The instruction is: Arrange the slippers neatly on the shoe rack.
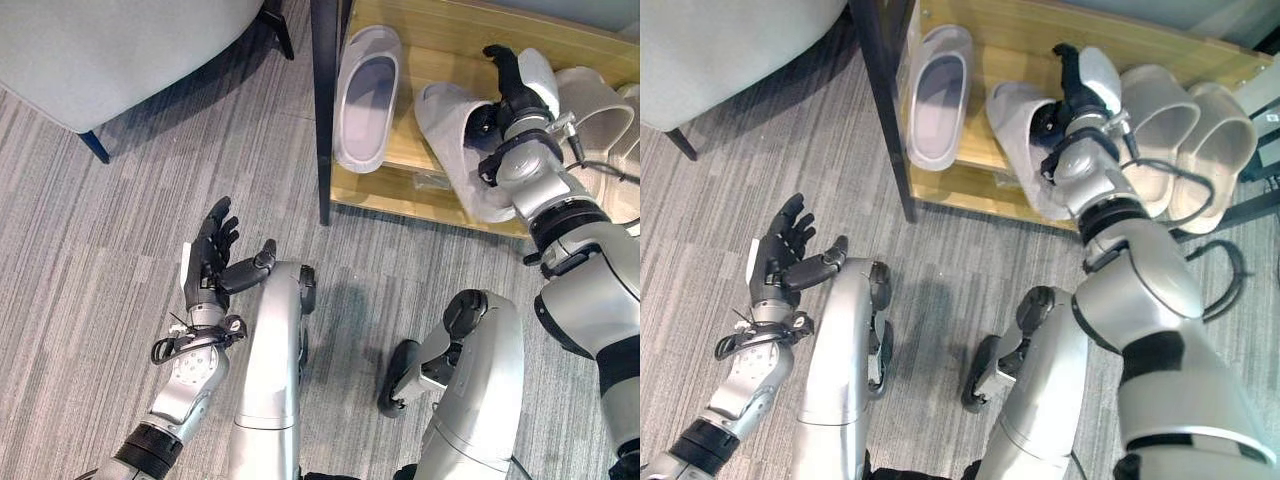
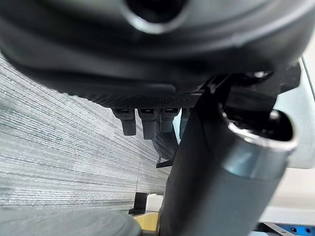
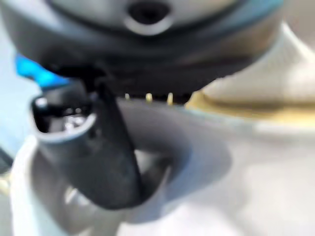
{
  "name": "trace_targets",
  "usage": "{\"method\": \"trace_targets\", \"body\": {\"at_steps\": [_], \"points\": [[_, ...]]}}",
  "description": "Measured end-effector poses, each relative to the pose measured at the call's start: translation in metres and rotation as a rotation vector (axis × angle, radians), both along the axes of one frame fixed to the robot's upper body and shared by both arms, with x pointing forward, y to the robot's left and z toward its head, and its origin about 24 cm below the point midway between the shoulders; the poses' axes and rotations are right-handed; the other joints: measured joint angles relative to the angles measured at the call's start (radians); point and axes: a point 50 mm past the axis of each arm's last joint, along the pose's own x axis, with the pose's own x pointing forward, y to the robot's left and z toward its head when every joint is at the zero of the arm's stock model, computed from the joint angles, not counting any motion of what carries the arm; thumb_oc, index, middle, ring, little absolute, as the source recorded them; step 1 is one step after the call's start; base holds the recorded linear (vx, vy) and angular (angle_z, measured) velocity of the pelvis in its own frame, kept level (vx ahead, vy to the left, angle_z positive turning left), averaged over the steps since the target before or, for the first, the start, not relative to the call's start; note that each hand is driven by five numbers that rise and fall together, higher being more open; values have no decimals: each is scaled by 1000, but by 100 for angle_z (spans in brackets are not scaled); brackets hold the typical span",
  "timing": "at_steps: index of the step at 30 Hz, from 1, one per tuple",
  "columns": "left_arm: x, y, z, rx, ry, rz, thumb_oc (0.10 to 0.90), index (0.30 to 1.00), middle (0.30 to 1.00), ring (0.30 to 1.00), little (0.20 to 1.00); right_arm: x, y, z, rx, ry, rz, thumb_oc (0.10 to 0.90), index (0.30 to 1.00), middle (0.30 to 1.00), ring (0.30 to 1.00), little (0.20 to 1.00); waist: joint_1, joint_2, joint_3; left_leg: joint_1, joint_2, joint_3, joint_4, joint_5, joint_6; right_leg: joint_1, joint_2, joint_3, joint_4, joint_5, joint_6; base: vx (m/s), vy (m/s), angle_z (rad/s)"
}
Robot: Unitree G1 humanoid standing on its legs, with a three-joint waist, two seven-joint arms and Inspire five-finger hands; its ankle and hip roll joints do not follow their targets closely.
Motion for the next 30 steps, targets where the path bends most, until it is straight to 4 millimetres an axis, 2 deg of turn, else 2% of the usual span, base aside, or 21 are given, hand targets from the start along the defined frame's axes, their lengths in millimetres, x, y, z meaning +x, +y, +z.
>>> {"method": "trace_targets", "body": {"at_steps": [8,15,20,21,22,26,30], "points": [[-1,2,-2,-7,10,5,800,900,900,900,900,0,1,3,198,-35,37,800,900,900,900,900,-4,0,0,2,2,-4,-1,-3,-6,0,2,-4,-1,0,-1,-1,1,0],[0,1,-2,-9,9,-10,800,900,900,900,900,-2,-7,3,366,-87,4,800,900,900,900,900,2,0,0,2,2,-4,-1,-3,-7,0,2,-4,0,1,-1,0,0,0],[0,1,-1,-8,9,-12,800,900,900,900,900,-2,-9,3,375,-110,-34,800,900,900,900,900,2,0,0,2,1,-4,-2,-3,-7,0,2,-3,0,1,-2,0,0,0],[0,1,-1,-8,9,-12,800,900,900,900,900,-2,-8,3,360,-112,-39,800,900,900,900,900,3,0,0,2,1,-4,-2,-4,-7,0,2,-3,1,1,-2,0,0,0],[0,1,-2,-7,12,-9,800,900,900,900,900,-1,-4,3,243,-88,-59,800,900,900,900,900,3,0,0,3,1,-4,-1,-4,-7,0,2,-3,2,1,-2,0,0,0],[0,1,-3,-5,15,-12,800,900,900,900,900,2,11,8,-36,-50,-57,800,900,900,900,900,1,0,0,7,2,-4,-1,-4,-8,1,2,-3,3,2,-5,0,0,0],[1,0,-3,-2,18,-19,800,900,900,900,900,4,20,10,-137,0,-47,800,900,900,900,900,4,0,0,8,1,-4,-1,-4,-8,3,1,-3,3,2,-5,0,0,0]]}}
